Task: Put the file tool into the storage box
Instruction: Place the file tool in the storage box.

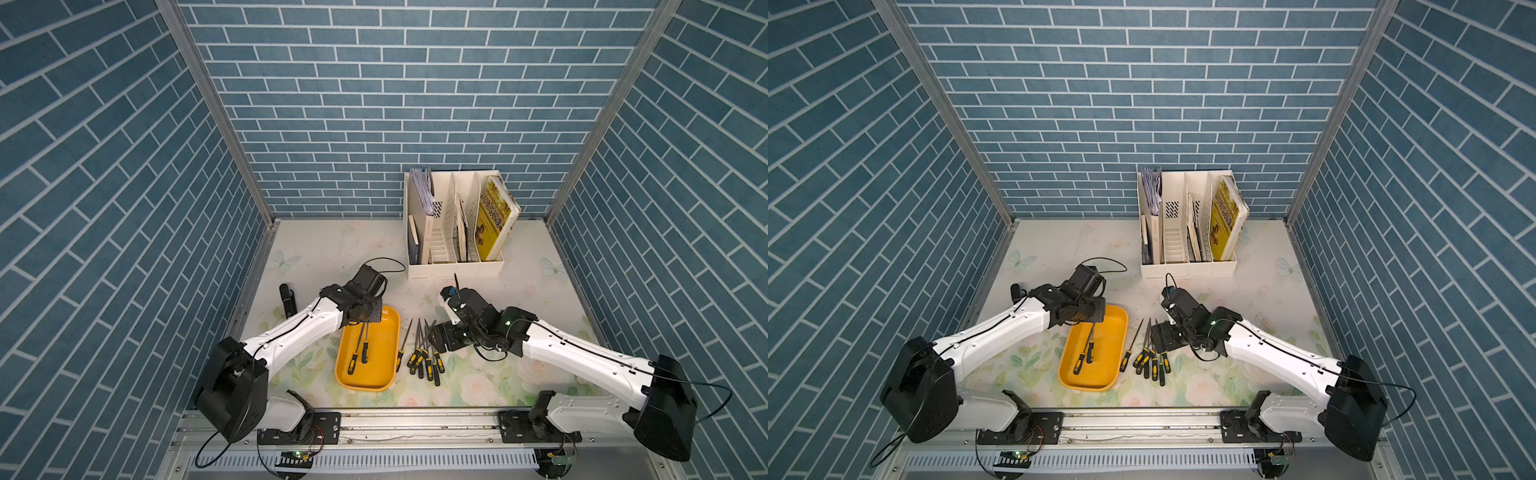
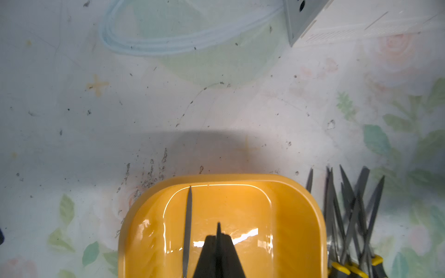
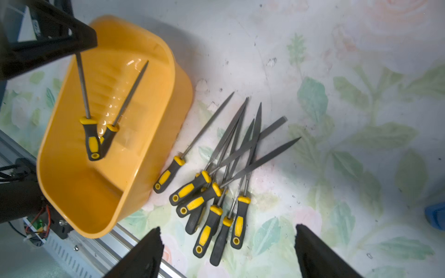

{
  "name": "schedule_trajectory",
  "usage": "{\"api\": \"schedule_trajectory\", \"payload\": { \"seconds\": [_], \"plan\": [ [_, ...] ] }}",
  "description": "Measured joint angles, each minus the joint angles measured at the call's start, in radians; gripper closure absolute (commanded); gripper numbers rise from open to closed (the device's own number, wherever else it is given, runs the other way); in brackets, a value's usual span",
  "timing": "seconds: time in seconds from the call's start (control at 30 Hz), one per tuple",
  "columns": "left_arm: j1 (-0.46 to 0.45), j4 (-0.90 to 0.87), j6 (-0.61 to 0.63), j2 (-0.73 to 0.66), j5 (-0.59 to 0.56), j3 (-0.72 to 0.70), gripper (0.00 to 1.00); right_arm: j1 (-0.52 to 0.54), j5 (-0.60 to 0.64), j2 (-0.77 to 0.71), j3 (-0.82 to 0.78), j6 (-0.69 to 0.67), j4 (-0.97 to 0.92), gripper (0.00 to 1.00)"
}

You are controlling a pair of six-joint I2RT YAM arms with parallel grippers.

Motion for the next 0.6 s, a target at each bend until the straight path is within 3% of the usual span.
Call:
{"api": "schedule_trajectory", "payload": {
  "seconds": [0.37,0.5,0.6],
  "plan": [
    [-0.068,0.057,-0.012,0.071,-0.026,-0.078,1.00,0.000,-0.012,0.066,-0.034,-0.011,0.034,0.12],
    [-0.076,0.075,-0.022,0.098,-0.040,-0.080,0.93,0.000,-0.012,0.093,-0.044,-0.015,0.047,0.12],
    [-0.077,0.083,-0.029,0.102,-0.050,-0.087,0.82,0.000,-0.012,0.109,-0.055,-0.018,0.049,0.12]
  ]
}}
